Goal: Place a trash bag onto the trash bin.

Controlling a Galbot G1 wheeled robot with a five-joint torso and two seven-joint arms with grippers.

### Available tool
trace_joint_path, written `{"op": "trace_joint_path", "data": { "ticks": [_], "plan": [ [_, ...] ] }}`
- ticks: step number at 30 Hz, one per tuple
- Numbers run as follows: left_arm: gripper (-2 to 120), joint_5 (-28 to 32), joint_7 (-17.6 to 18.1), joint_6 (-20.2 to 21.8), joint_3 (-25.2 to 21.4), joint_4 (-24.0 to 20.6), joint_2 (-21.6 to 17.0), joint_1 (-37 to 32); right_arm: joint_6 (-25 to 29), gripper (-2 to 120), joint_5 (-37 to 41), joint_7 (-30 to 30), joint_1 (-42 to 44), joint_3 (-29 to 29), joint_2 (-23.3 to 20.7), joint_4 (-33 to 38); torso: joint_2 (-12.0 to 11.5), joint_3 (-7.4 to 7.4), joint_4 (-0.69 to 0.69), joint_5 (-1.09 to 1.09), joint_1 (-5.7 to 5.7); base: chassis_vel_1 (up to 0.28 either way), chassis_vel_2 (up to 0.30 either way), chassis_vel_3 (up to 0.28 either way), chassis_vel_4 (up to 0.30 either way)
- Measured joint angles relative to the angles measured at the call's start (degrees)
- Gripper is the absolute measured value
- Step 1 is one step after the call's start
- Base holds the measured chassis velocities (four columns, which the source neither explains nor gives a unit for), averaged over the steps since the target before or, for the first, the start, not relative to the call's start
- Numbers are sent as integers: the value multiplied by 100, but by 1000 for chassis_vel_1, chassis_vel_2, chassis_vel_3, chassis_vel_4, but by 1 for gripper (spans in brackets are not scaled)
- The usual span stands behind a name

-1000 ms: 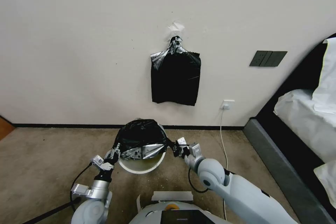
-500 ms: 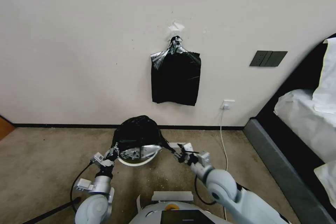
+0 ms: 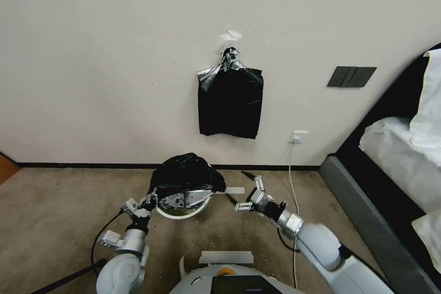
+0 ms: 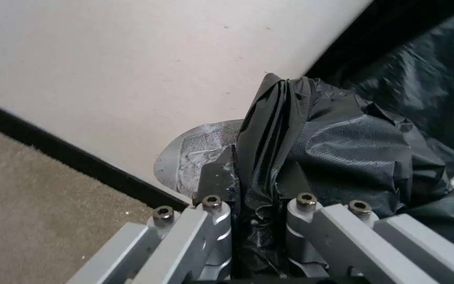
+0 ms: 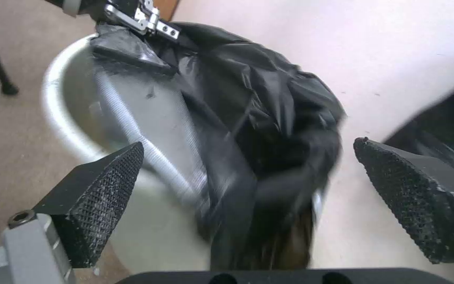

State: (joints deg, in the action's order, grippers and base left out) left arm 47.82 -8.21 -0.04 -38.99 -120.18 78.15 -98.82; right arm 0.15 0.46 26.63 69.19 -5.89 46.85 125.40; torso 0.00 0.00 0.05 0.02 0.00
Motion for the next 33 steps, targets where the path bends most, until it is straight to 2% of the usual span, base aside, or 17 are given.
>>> {"op": "trace_joint_path", "data": {
  "ticks": [1,2,3,4,6,9,10,13,17,20,21,24,25,28,29,32,33],
  "plan": [
    [7,-55,-11,0,10,-5,2,3,-183,100,120,-67,-175,188,-75,37,0,0,-1,-1,0,0,0,0,0],
    [7,-203,-37,1,47,-26,18,11,-730,100,517,-358,-602,736,-270,145,0,0,-3,-5,0,0,0,0,0],
    [7,-259,-51,1,61,-31,32,11,-1032,100,724,-522,-809,1043,-337,190,0,0,-4,-3,0,0,0,0,0],
    [7,-259,-51,1,61,-31,32,11,-1032,100,724,-522,-809,1043,-337,190,0,0,-4,-3,0,0,0,0,0],
    [7,-360,-78,1,91,-34,86,20,-1585,100,1239,-872,-1267,1621,-379,198,0,0,-5,-3,0,0,0,0,0],
    [7,-373,-80,1,94,-34,98,24,-1631,100,1300,-902,-1312,1681,-373,190,0,0,-5,-2,0,0,0,0,0],
    [7,-406,-82,-2,108,-23,153,44,-1779,100,1499,-992,-1500,1990,-274,60,0,0,-5,-1,0,0,0,0,0],
    [7,-409,-82,-2,117,-23,178,47,-1799,100,1502,-994,-1569,2124,-214,-56,0,0,-5,-2,0,0,0,0,0],
    [7,-409,-82,-2,118,-27,193,51,-1845,94,1600,-1010,-1691,2285,-155,-196,0,0,-5,-2,0,0,0,0,0],
    [7,-404,-80,-2,113,-30,202,55,-1868,80,1723,-1048,-1789,2349,-140,-246,0,0,-5,-1,0,0,0,0,0],
    [7,-404,-80,-2,113,-30,202,55,-1868,80,1723,-1048,-1789,2349,-140,-246,0,0,-5,-1,0,0,0,0,0],
    [7,-390,-72,-1,113,-28,210,77,-1868,65,1739,-1079,-1801,2381,-136,-252,0,0,-5,-2,0,0,0,0,0],
    [7,-390,-72,-1,113,-28,210,77,-1868,65,1739,-1079,-1801,2381,-136,-252,0,0,-5,-2,0,0,0,0,0],
    [7,-370,-60,3,114,-3,207,103,-1863,51,1734,-1093,-1767,2396,-144,-243,0,0,-5,-2,0,0,0,0,0],
    [7,-370,-60,3,114,-3,207,103,-1863,51,1734,-1093,-1767,2396,-144,-243,0,0,-5,-2,0,0,0,0,0],
    [7,-342,-48,11,112,5,203,125,-1852,37,1725,-1093,-1736,2420,-166,-237,0,0,-5,-1,0,0,0,0,0],
    [7,-342,-48,11,112,5,203,125,-1852,37,1725,-1093,-1736,2420,-166,-237,0,0,-5,-1,0,0,0,0,0]
  ]
}}
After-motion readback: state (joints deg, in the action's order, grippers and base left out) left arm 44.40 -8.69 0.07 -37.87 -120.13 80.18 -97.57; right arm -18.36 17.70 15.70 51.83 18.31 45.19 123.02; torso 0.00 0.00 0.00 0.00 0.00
